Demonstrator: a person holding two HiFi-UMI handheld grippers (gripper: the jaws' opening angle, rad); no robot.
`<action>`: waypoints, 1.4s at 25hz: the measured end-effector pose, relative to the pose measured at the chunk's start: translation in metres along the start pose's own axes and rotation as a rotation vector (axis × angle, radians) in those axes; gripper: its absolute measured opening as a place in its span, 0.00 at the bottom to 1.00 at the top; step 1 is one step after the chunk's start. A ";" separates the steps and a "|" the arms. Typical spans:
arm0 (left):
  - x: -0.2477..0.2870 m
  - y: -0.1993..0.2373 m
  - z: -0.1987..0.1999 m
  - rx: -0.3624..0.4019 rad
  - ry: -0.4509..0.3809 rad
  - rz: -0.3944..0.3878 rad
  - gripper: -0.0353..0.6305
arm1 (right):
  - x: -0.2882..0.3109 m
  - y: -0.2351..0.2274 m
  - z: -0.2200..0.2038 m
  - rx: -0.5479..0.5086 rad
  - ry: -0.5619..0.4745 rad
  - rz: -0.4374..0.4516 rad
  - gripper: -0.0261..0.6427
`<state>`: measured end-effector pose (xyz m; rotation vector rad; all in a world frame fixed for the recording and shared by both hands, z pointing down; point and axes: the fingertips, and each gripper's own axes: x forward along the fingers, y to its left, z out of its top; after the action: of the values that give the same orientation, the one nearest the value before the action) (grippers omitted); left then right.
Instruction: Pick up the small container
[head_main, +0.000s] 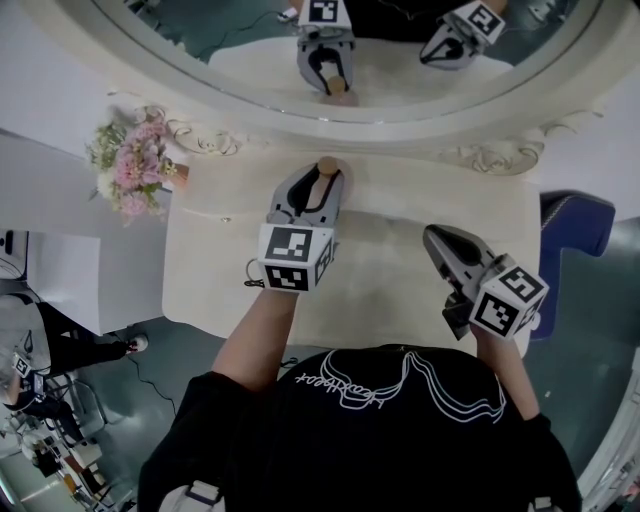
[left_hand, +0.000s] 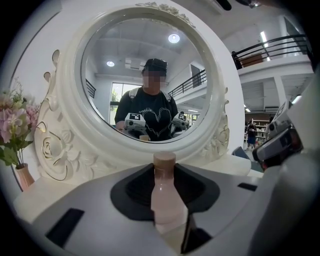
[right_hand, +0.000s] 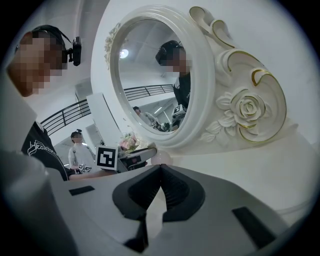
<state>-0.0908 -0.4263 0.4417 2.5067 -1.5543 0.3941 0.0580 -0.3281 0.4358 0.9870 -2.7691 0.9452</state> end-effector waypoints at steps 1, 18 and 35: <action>0.000 0.000 0.000 -0.002 0.001 0.001 0.24 | 0.000 0.000 0.000 0.001 0.001 0.000 0.04; -0.042 -0.009 0.026 -0.061 -0.016 -0.018 0.24 | -0.012 0.030 0.000 -0.025 -0.020 0.011 0.05; -0.155 -0.060 0.038 -0.070 -0.045 -0.092 0.24 | -0.032 0.104 0.001 -0.115 -0.080 0.061 0.04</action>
<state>-0.0969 -0.2782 0.3575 2.5378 -1.4362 0.2670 0.0225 -0.2477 0.3715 0.9482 -2.8973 0.7591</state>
